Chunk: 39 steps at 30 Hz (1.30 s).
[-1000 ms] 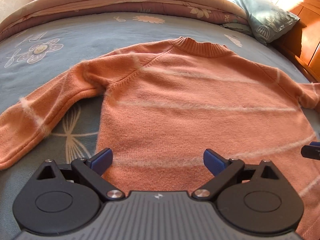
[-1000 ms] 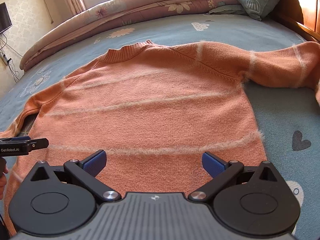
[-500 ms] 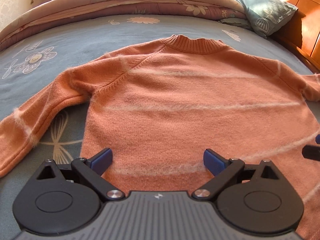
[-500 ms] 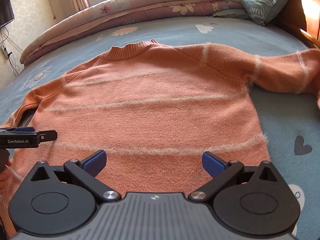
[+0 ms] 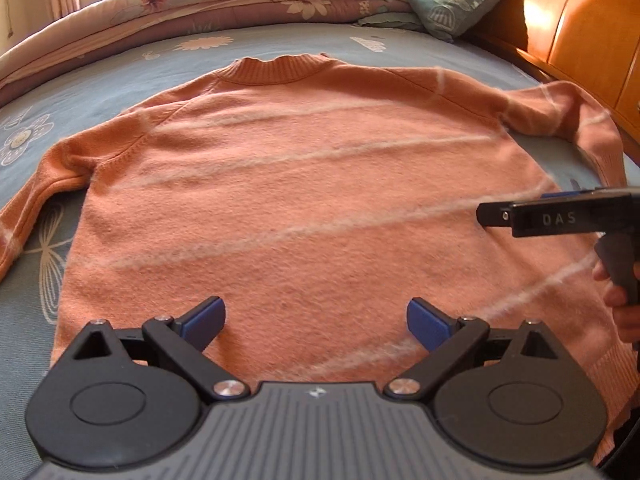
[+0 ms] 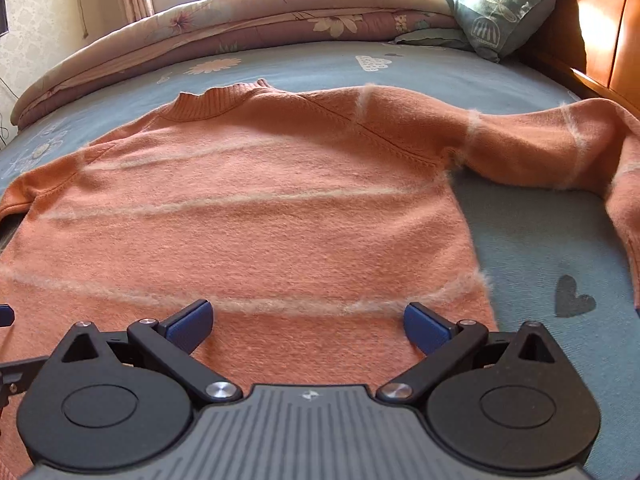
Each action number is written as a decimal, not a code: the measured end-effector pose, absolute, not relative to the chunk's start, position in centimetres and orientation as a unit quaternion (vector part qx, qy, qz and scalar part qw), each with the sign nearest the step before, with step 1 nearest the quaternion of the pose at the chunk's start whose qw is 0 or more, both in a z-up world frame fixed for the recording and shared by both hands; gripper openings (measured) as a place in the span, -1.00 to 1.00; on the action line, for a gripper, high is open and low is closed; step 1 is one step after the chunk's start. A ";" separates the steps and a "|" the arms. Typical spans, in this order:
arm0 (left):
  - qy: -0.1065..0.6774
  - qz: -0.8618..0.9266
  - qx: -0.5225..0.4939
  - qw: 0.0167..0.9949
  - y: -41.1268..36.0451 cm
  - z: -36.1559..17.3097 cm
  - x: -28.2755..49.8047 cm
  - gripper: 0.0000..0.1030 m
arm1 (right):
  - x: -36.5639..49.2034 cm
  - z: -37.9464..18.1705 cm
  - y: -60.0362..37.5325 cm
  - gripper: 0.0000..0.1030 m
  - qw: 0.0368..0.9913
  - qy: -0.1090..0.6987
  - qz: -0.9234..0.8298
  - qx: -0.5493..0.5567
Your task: Fold clothes
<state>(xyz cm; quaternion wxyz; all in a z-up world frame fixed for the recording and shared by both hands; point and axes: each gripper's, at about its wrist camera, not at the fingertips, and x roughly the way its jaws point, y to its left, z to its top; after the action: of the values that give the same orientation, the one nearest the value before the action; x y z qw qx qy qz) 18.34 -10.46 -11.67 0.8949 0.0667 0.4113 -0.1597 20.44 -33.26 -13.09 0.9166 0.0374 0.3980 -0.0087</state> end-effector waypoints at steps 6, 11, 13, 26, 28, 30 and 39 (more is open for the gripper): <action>0.390 -0.156 0.075 0.904 -12.0 -12.0 15.9 0.89 | 19.0 -12.1 -34.6 1.00 0.924 0.376 -0.011 0.062; 0.398 -0.133 0.053 0.906 -11.6 -12.3 15.8 0.89 | 21.0 -10.3 -32.5 1.00 0.938 0.339 0.017 0.072; 0.403 -0.126 0.045 0.905 -11.4 -12.2 15.9 0.89 | 22.4 -10.5 -31.6 1.00 0.935 0.347 0.017 0.073; 0.391 -0.134 0.013 0.911 -11.0 -11.5 16.6 0.93 | 22.1 -11.9 -36.2 1.00 0.922 0.369 -0.041 0.113; 0.379 -0.145 0.008 0.914 -10.9 -10.8 17.1 0.93 | 21.2 -11.2 -37.1 1.00 0.928 0.351 -0.039 0.122; 0.371 -0.153 0.010 0.916 -10.9 -10.2 17.9 0.93 | 20.7 -10.8 -37.6 1.00 0.934 0.334 -0.047 0.117; 0.362 -0.169 0.075 0.914 -10.9 -9.9 23.1 0.93 | 21.1 -11.4 -37.1 1.00 0.925 0.357 -0.007 0.132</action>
<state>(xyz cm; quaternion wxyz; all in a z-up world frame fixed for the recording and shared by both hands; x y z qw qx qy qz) 23.08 -10.89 -9.87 0.9137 0.0753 0.3619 -0.1691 21.13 -37.09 -11.38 0.9247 0.1315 0.3572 -0.0074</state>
